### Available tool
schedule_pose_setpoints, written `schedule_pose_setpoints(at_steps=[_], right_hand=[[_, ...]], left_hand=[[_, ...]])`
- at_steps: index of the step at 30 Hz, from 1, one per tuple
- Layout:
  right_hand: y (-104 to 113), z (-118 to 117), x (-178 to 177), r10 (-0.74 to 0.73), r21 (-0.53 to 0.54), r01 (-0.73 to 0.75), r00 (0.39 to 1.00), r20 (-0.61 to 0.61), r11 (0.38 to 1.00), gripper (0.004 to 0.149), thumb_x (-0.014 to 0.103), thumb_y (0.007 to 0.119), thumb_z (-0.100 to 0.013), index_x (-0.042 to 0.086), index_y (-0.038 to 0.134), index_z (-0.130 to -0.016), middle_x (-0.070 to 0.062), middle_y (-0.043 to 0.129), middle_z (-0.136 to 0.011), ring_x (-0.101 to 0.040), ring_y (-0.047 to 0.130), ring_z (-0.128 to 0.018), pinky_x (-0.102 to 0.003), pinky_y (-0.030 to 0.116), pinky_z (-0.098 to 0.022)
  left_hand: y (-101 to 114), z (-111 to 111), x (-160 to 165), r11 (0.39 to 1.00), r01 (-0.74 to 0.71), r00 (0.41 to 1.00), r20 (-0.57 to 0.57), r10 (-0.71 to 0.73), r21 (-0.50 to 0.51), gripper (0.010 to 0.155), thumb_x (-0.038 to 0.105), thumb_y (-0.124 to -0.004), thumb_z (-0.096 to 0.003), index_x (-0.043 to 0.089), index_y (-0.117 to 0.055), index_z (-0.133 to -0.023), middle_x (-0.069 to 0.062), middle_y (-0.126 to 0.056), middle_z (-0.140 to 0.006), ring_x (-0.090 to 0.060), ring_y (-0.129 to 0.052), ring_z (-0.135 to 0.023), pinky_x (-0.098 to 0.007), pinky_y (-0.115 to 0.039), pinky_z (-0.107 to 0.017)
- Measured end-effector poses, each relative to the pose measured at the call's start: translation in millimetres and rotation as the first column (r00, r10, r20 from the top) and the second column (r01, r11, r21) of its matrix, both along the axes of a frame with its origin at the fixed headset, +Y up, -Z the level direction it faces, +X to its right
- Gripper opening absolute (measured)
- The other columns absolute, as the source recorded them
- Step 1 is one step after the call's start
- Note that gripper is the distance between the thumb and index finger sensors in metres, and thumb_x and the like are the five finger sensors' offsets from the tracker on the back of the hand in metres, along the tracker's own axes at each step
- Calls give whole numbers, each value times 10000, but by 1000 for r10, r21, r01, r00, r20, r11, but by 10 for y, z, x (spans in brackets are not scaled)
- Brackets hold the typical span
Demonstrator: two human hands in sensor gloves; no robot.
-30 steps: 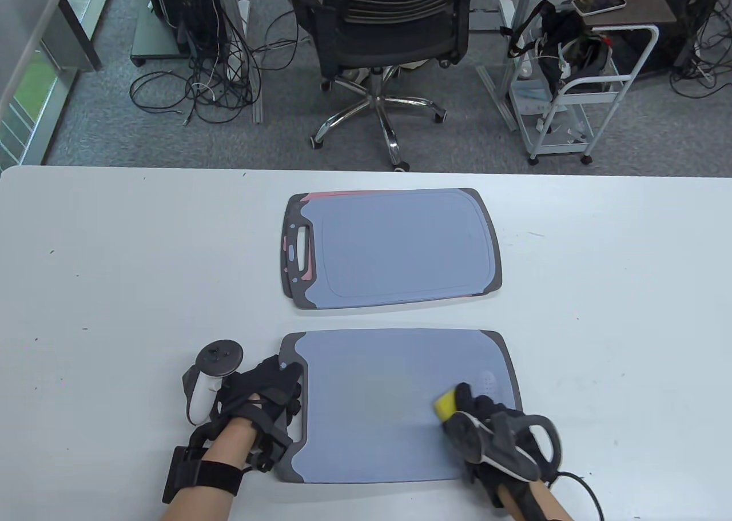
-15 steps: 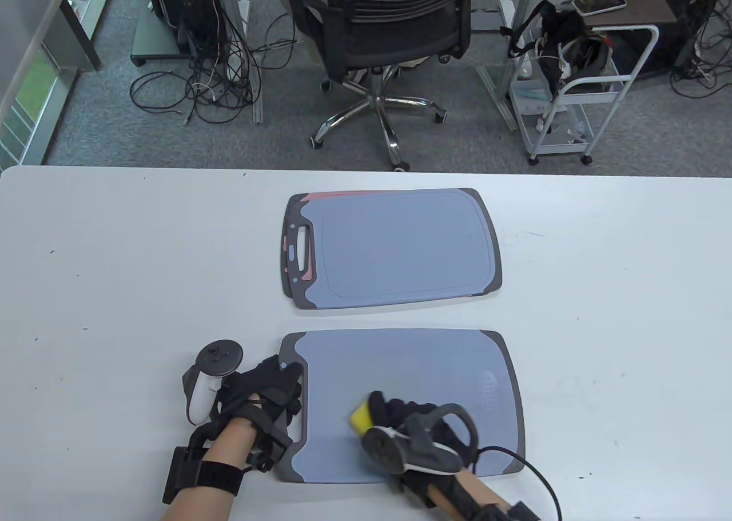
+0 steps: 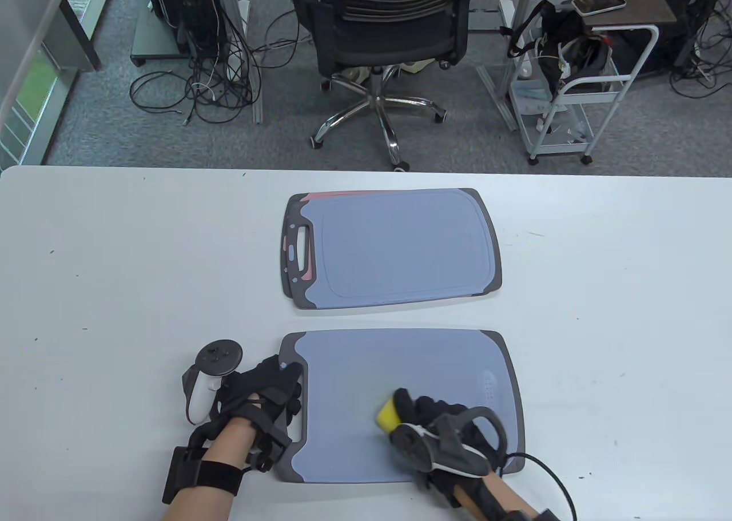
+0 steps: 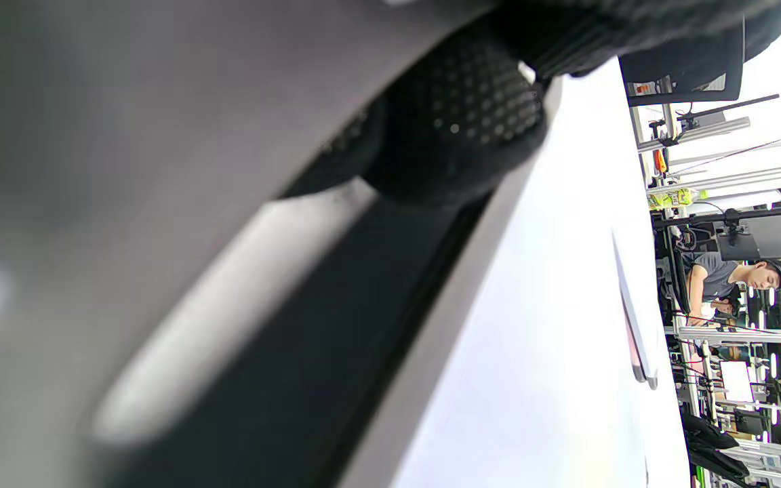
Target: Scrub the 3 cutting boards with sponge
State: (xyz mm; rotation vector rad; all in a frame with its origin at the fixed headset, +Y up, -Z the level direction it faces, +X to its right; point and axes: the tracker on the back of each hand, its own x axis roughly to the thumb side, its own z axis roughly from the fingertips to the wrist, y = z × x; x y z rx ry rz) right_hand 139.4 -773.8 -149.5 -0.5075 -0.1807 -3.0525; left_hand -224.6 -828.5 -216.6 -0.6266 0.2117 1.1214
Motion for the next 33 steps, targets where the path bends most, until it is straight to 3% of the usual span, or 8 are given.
schedule_pose_setpoints(at_steps=[4, 7, 12, 17, 21, 25, 30, 33], right_hand=[[-19, 22, 571, 59, -25, -55, 981, 186, 998, 724, 550, 685, -466, 114, 588, -1035, -111, 815, -754, -198, 907, -485, -453, 792, -457], [-17, 16, 508, 47, -21, -44, 985, 168, 999, 725, 531, 696, -468, 77, 600, -1025, -134, 821, -746, -212, 910, -481, -464, 790, -454], [26, 14, -339, 2, -7, -3, 995, -103, 1000, 739, 550, 687, -468, 78, 584, -1027, -122, 813, -739, -190, 904, -482, -448, 794, -459], [68, 231, -1480, -5, 19, 15, 896, -445, 1000, 740, 570, 676, -464, 106, 575, -1031, -106, 804, -731, -165, 891, -470, -433, 793, -463], [96, 320, -1744, 61, 67, -32, 872, -486, 997, 728, 580, 671, -461, 138, 577, -1032, -77, 813, -738, -159, 901, -483, -427, 800, -466], [81, 212, -1285, 94, 87, -65, 919, -382, 994, 725, 570, 674, -458, 138, 580, -1033, -86, 814, -748, -175, 907, -483, -436, 799, -461], [17, 73, -49, 70, 28, -68, 996, -62, 997, 723, 561, 677, -458, 132, 582, -1032, -95, 817, -744, -185, 909, -476, -444, 799, -454], [-22, 71, 674, 66, -17, -64, 979, 191, 998, 725, 551, 684, -462, 106, 599, -1028, -109, 823, -737, -196, 911, -471, -453, 795, -449]], left_hand=[[0, 0, 0, 1000, 2, 1000, 0, -2, 1, 545, 539, -730, -577, 166, -682, -972, 59, -932, -696, 6, -1094, -360, -252, -1008, -268], [0, -1, -1, 1000, 3, 1000, -1, -3, 1, 544, 540, -729, -578, 166, -683, -971, 60, -933, -695, 7, -1094, -359, -252, -1007, -266], [-1, -1, 0, 1000, 8, 1000, -2, -8, 3, 544, 539, -730, -577, 166, -684, -970, 62, -933, -694, 9, -1094, -357, -250, -1007, -265], [-1, -1, -1, 1000, -1, 1000, -1, 1, -1, 544, 537, -731, -577, 167, -682, -972, 60, -932, -697, 5, -1096, -361, -254, -1008, -268], [0, -1, 0, 1000, -1, 1000, 0, 1, -1, 545, 539, -731, -576, 166, -683, -972, 59, -932, -697, 5, -1096, -361, -254, -1008, -267], [0, -1, 0, 1000, 0, 1000, 0, 0, 0, 545, 539, -729, -577, 168, -681, -973, 60, -931, -698, 6, -1095, -363, -253, -1008, -269], [-1, -2, 1, 1000, 4, 1000, -2, -4, 0, 545, 541, -729, -577, 168, -683, -971, 62, -932, -696, 8, -1095, -360, -251, -1008, -266], [0, -1, 3, 1000, 13, 1000, -5, -13, 4, 544, 544, -729, -576, 170, -686, -969, 64, -934, -692, 11, -1094, -354, -248, -1008, -263]])
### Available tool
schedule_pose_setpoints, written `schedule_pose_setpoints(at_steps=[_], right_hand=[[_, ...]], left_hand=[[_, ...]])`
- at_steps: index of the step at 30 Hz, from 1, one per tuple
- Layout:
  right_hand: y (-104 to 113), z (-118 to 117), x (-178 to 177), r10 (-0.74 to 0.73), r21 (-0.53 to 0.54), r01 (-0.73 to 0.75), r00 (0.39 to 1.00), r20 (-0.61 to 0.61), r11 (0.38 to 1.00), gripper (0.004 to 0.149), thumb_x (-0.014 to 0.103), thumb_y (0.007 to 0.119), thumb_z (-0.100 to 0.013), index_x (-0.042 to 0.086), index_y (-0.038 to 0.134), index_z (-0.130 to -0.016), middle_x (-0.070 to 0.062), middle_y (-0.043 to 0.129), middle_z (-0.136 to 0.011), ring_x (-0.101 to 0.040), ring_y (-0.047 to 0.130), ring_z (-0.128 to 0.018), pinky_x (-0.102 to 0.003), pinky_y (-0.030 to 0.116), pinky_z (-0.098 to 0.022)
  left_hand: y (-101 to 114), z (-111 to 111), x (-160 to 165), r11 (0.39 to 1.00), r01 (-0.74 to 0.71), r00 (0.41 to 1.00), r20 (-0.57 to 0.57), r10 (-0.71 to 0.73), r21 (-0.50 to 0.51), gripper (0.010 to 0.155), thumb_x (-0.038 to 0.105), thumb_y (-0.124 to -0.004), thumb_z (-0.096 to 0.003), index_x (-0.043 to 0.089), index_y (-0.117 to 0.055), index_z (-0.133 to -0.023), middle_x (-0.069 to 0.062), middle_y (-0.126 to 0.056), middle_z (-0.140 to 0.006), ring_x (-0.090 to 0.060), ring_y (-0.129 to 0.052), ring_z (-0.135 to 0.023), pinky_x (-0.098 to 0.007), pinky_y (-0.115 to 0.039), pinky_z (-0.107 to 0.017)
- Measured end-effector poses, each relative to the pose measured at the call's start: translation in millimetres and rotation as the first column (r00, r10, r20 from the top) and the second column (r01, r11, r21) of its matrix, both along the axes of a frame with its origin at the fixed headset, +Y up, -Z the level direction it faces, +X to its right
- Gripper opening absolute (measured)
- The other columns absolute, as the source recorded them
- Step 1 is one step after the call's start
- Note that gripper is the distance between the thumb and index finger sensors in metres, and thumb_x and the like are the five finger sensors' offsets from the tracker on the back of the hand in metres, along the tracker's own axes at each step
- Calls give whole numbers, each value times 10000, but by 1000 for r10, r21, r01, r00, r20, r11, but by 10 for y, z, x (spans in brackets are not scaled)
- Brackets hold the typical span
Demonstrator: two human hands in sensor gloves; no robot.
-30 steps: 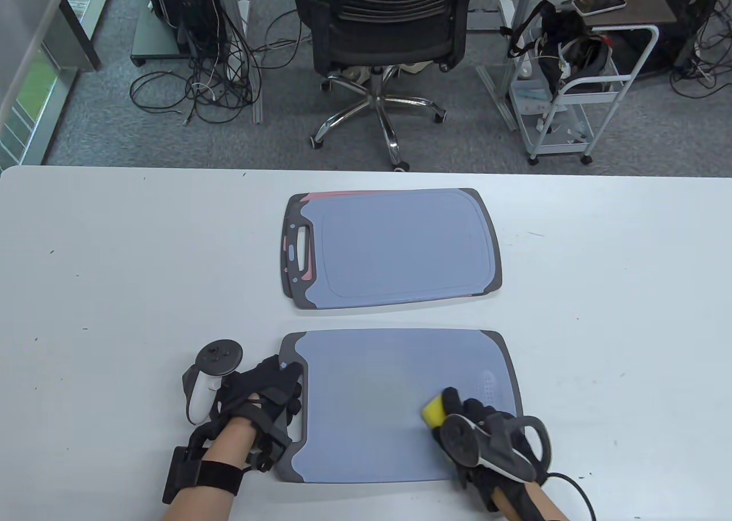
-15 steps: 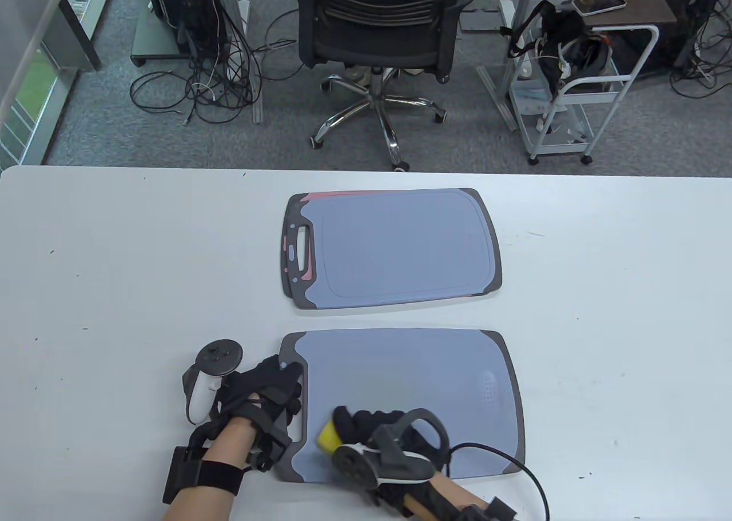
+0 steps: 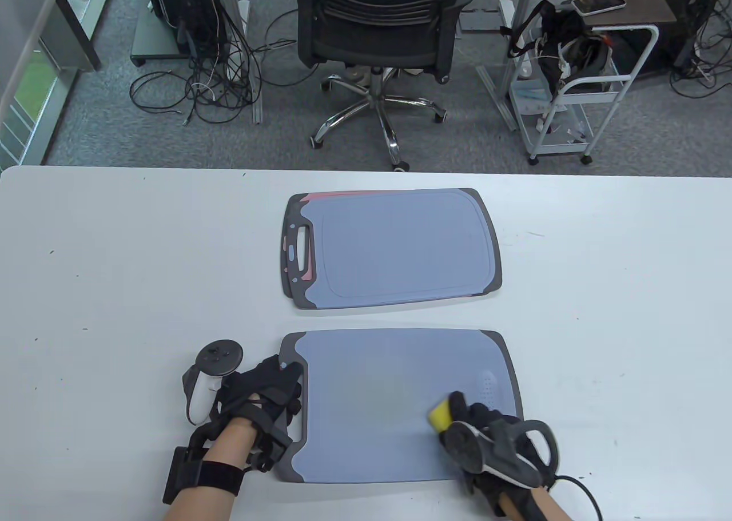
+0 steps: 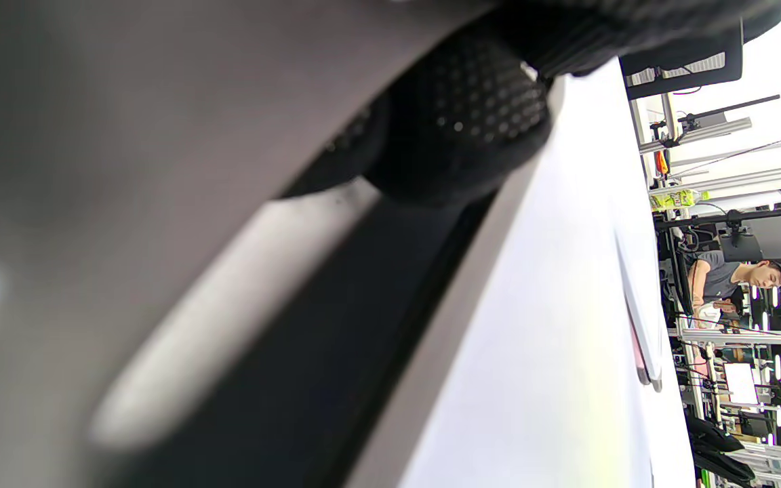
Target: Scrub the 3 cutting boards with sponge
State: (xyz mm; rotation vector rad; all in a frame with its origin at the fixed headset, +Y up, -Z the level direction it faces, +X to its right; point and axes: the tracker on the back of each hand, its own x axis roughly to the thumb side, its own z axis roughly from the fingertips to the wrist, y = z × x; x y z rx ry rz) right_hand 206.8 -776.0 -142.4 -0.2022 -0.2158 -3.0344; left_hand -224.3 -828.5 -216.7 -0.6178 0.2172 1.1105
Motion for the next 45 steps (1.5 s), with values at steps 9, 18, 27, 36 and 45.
schedule_pose_setpoints(at_steps=[9, 18, 27, 36, 45], right_hand=[[38, -23, -895, -60, 18, 68, 958, -281, 998, 737, 551, 688, -463, 67, 602, -1013, -120, 828, -712, -182, 911, -458, -443, 803, -443], [130, 263, -2431, 84, 90, -34, 759, -646, 995, 735, 578, 657, -455, 116, 577, -1021, -77, 822, -733, -162, 913, -474, -425, 809, -457], [14, 11, -455, 4, 28, 0, 988, -154, 1000, 729, 560, 676, -453, 114, 589, -1023, -95, 825, -724, -182, 913, -460, -441, 803, -444], [12, 47, -144, 6, 5, -5, 994, -112, 1000, 733, 555, 684, -467, 76, 601, -1016, -116, 836, -707, -171, 917, -447, -431, 812, -432], [46, 341, -2317, -2, 102, 84, 786, -618, 991, 767, 607, 649, -453, 88, 588, -1016, -76, 833, -636, -111, 895, -382, -390, 826, -404]], left_hand=[[-3, 18, 2, 1000, 3, 999, -34, -3, 11, 542, 539, -714, -593, 157, -675, -976, 83, -918, -683, 24, -1072, -341, -246, -998, -262], [-8, 35, -2, 1000, 0, 999, -54, 1, 12, 544, 539, -702, -602, 154, -664, -984, 94, -912, -683, 33, -1066, -341, -239, -1002, -269], [-37, 15, -32, 995, -88, 995, -52, 86, -44, 541, 534, -695, -593, 167, -659, -989, 85, -908, -697, 2, -1071, -367, -268, -996, -294], [-26, 17, -23, 999, -47, 998, -50, 46, -19, 546, 537, -696, -586, 165, -663, -985, 84, -911, -691, 10, -1070, -356, -258, -998, -280], [-23, 19, -22, 999, -47, 997, -57, 46, -18, 539, 531, -698, -590, 163, -668, -983, 84, -915, -686, 8, -1071, -349, -259, -999, -275]])
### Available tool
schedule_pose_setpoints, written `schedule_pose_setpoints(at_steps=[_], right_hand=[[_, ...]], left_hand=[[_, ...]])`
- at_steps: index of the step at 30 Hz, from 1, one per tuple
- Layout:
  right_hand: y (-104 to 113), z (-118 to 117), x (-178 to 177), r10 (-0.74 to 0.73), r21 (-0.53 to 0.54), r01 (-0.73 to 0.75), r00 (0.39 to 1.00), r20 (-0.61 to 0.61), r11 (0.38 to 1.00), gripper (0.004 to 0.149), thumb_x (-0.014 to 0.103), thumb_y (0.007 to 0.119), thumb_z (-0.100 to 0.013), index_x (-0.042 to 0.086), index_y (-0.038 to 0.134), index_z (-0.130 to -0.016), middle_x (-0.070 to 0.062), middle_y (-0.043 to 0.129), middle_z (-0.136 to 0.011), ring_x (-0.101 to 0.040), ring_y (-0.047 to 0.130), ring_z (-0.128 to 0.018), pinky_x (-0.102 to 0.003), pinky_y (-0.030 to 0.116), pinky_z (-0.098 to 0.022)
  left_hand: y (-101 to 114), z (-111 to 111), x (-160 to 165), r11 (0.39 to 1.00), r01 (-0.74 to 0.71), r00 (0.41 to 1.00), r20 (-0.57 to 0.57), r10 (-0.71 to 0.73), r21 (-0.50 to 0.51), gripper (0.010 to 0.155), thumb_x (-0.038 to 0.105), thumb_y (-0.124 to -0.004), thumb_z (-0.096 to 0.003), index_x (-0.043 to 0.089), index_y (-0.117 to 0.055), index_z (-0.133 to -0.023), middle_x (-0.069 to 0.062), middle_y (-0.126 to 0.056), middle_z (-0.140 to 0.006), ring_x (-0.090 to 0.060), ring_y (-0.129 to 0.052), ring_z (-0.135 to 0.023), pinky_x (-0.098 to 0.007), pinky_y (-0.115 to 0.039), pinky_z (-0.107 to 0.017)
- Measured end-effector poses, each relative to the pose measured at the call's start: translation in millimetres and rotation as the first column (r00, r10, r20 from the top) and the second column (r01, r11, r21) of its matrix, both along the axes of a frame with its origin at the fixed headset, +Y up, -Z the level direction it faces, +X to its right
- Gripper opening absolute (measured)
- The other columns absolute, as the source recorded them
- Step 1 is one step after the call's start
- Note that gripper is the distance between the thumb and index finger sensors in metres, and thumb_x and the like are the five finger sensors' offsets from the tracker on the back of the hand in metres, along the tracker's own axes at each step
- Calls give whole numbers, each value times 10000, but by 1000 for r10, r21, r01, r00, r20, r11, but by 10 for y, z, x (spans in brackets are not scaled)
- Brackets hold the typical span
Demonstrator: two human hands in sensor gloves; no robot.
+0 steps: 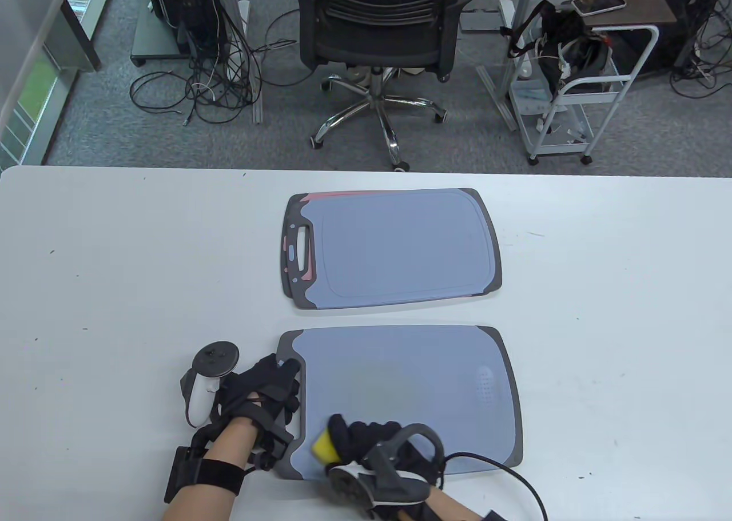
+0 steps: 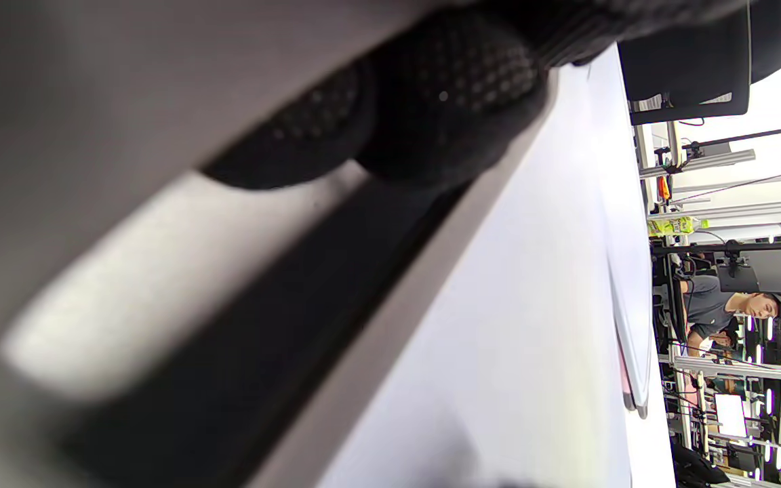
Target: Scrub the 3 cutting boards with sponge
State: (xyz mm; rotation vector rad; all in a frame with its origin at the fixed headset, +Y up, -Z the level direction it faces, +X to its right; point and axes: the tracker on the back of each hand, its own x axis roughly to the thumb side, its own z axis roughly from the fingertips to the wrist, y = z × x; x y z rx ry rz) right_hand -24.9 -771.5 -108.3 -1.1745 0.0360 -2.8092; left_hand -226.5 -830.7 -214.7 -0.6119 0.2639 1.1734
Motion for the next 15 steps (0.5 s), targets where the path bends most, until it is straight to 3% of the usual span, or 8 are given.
schedule_pose_setpoints(at_steps=[3, 7, 10, 15], right_hand=[[5, -9, -88, 34, 4, -34, 999, -12, 999, 770, 617, 633, -454, 93, 580, -1015, -60, 831, -634, -100, 895, -385, -382, 829, -403], [-42, -19, 291, -1, 28, 1, 1000, 8, 1000, 771, 620, 635, -445, 102, 593, -1014, -51, 827, -632, -95, 884, -370, -386, 827, -394], [-58, -38, 754, 35, 39, -38, 997, 74, 999, 775, 623, 616, -444, 102, 583, -1017, -45, 827, -635, -101, 890, -377, -389, 827, -399], [-92, -133, 1818, 56, -38, -47, 960, 273, 998, 767, 610, 629, -436, 124, 566, -1027, -58, 822, -650, -131, 894, -397, -414, 817, -410]], left_hand=[[-1, 0, -3, 1000, -2, 1000, -3, 2, 0, 541, 530, -699, -590, 161, -667, -983, 83, -916, -688, 6, -1073, -350, -262, -1000, -277], [12, 10, 7, 1000, 22, 1000, -21, -21, 14, 540, 528, -707, -588, 154, -684, -976, 79, -925, -676, 8, -1075, -333, -259, -1002, -260], [12, 9, 6, 1000, 21, 1000, -22, -21, 14, 540, 526, -708, -589, 152, -684, -976, 77, -925, -677, 8, -1075, -332, -260, -1002, -259], [4, -3, -5, 1000, -13, 1000, -8, 13, -1, 540, 519, -705, -587, 148, -680, -978, 65, -925, -681, -7, -1078, -341, -272, -1002, -265]])
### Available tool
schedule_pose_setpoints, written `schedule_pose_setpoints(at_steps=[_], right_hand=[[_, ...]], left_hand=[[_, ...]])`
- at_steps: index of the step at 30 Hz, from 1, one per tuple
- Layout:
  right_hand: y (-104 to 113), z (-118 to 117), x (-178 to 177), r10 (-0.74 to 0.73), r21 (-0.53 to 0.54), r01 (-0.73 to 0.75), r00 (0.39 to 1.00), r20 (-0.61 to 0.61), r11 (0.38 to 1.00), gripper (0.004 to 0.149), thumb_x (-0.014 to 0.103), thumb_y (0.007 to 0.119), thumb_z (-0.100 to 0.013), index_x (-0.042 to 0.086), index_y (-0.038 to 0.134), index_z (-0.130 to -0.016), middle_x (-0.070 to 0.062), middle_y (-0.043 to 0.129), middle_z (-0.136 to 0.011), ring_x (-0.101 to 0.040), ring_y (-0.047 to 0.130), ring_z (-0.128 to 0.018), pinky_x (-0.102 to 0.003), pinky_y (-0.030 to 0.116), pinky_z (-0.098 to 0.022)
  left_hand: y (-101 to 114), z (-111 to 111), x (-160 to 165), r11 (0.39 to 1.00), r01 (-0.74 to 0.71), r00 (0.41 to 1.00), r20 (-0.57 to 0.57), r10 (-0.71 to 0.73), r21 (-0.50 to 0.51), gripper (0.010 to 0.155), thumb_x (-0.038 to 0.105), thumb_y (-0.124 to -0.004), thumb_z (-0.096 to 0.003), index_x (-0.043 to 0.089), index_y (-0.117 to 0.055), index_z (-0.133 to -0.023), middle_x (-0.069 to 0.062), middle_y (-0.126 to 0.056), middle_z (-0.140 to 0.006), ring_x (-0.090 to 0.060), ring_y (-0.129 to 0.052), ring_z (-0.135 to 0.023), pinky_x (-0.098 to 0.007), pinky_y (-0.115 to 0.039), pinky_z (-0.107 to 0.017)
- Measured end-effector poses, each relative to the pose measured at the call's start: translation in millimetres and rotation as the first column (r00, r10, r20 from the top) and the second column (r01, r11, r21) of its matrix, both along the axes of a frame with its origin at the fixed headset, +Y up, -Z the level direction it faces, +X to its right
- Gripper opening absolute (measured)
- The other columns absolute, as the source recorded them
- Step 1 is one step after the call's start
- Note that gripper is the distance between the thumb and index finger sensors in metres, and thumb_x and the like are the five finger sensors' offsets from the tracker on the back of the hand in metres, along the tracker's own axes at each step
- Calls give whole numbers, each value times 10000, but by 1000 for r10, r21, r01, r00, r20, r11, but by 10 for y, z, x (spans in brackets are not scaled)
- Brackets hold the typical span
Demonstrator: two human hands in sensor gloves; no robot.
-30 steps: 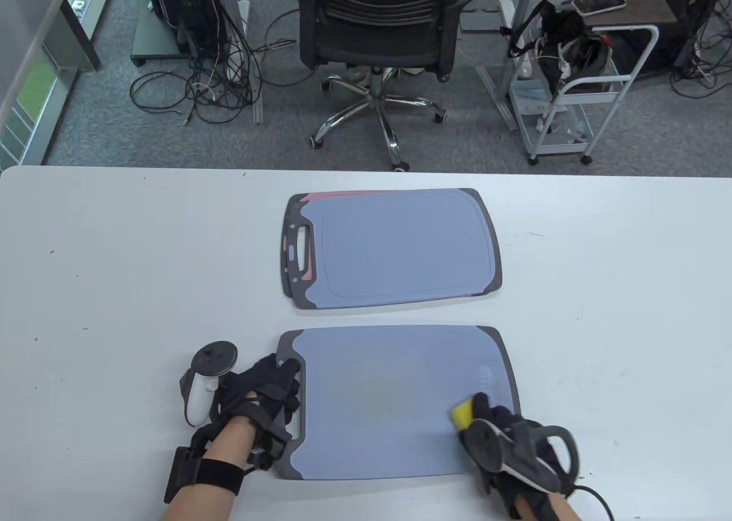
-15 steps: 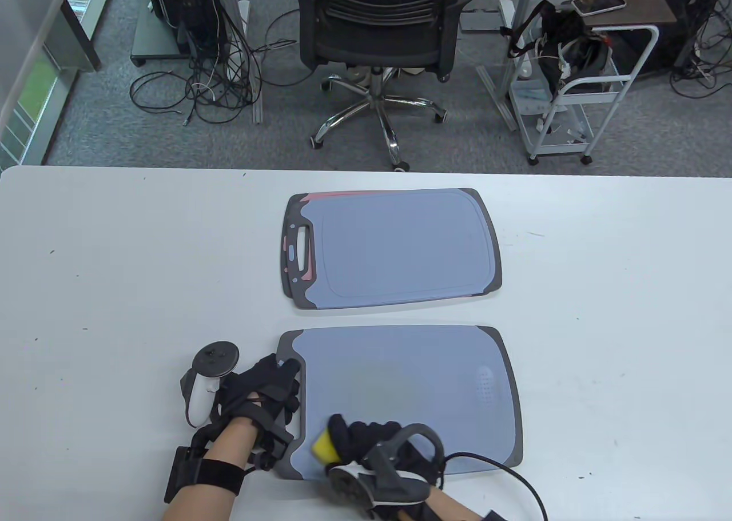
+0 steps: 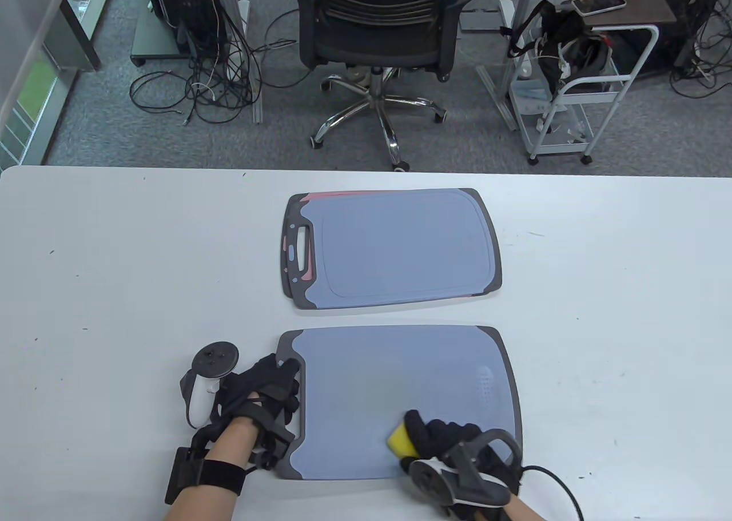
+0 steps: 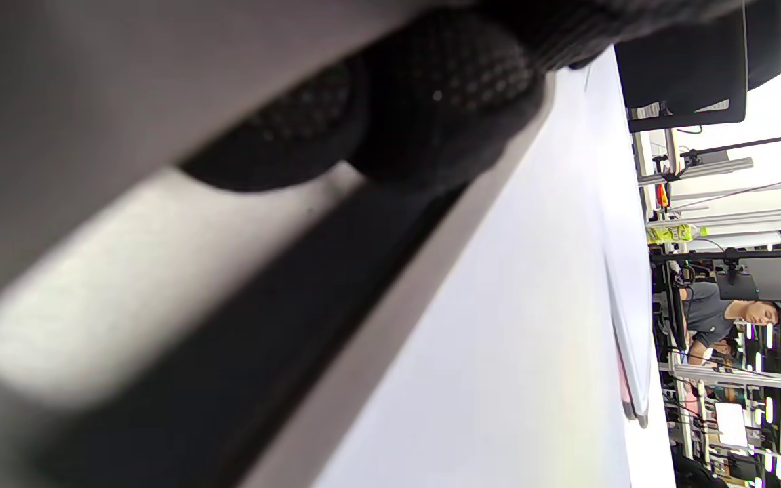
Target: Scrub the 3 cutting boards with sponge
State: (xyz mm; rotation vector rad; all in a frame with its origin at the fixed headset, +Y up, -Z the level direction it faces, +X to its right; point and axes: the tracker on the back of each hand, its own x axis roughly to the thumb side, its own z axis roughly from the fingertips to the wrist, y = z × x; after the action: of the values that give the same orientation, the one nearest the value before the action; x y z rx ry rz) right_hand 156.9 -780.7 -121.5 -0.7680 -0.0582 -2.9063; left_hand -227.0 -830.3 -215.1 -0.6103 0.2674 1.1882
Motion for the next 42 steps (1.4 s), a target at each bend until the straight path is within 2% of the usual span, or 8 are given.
schedule_pose_setpoints(at_steps=[7, 17, 24, 26, 31, 34, 37, 42], right_hand=[[-51, -147, 1221, -84, -77, 123, 918, 387, 989, 731, 584, 670, -445, 161, 576, -1034, -79, 833, -693, -177, 905, -445, -449, 796, -449], [-11, -297, 1826, -290, -1, 358, 756, 587, 934, 737, 559, 723, -440, 124, 617, -1025, -97, 839, -721, -198, 907, -468, -466, 789, -462], [20, -298, 2009, -387, 66, 447, 681, 621, 892, 739, 560, 722, -442, 122, 614, -1027, -98, 839, -726, -200, 909, -475, -465, 790, -464], [29, -292, 2058, -416, 89, 472, 655, 631, 877, 738, 560, 720, -443, 121, 614, -1027, -98, 839, -727, -200, 910, -475, -465, 791, -463], [49, -290, 2096, -439, 115, 482, 639, 631, 869, 739, 561, 717, -444, 118, 613, -1027, -101, 839, -729, -202, 911, -477, -467, 790, -464], [64, -283, 2089, -462, 133, 497, 630, 624, 858, 740, 560, 716, -443, 118, 612, -1027, -101, 840, -728, -202, 912, -477, -468, 791, -463], [73, -262, 2086, -468, 143, 498, 627, 623, 856, 740, 561, 713, -444, 118, 612, -1028, -100, 841, -728, -202, 913, -476, -467, 792, -462], [82, -210, 2104, -482, 164, 501, 612, 627, 850, 740, 562, 713, -445, 117, 612, -1028, -100, 842, -728, -202, 913, -476, -466, 792, -462]], left_hand=[[-4, 6, -14, 1000, -9, 1000, -5, 9, -12, 548, 534, -713, -580, 162, -682, -981, 72, -929, -685, -7, -1085, -350, -268, -1006, -275], [-64, 21, -63, 973, -177, 982, 36, 184, -151, 527, 549, -773, -536, 245, -704, -961, 93, -954, -658, -39, -1103, -389, -306, -1019, -318], [500, 13, 14, 916, -237, 969, 152, 197, 323, 483, 494, -721, -604, 161, -707, -954, 54, -943, -659, -44, -1075, -367, -296, -1000, -300], [816, 101, 18, 795, -181, 977, 197, 80, 579, 484, 500, -705, -598, 185, -691, -965, 68, -932, -677, -43, -1061, -388, -298, -988, -325], [1330, 500, -36, 462, -65, 990, 116, -82, 884, 489, 436, -785, -534, 270, -691, -983, 42, -899, -806, -160, -1016, -598, -431, -923, -512], [1457, 575, -73, 383, 22, 936, 116, -333, 923, 435, 400, -862, -484, 329, -766, -903, 71, -916, -855, -177, -1030, -762, -512, -878, -645], [1314, 531, -20, 538, -22, 854, 296, -429, 843, 428, 317, -933, -445, 279, -818, -855, 49, -938, -840, -244, -976, -874, -582, -741, -707], [1050, 597, 349, 353, 110, 637, 207, -743, 929, 412, 300, -906, -470, 290, -776, -861, 78, -905, -864, -204, -938, -940, -572, -758, -695]])
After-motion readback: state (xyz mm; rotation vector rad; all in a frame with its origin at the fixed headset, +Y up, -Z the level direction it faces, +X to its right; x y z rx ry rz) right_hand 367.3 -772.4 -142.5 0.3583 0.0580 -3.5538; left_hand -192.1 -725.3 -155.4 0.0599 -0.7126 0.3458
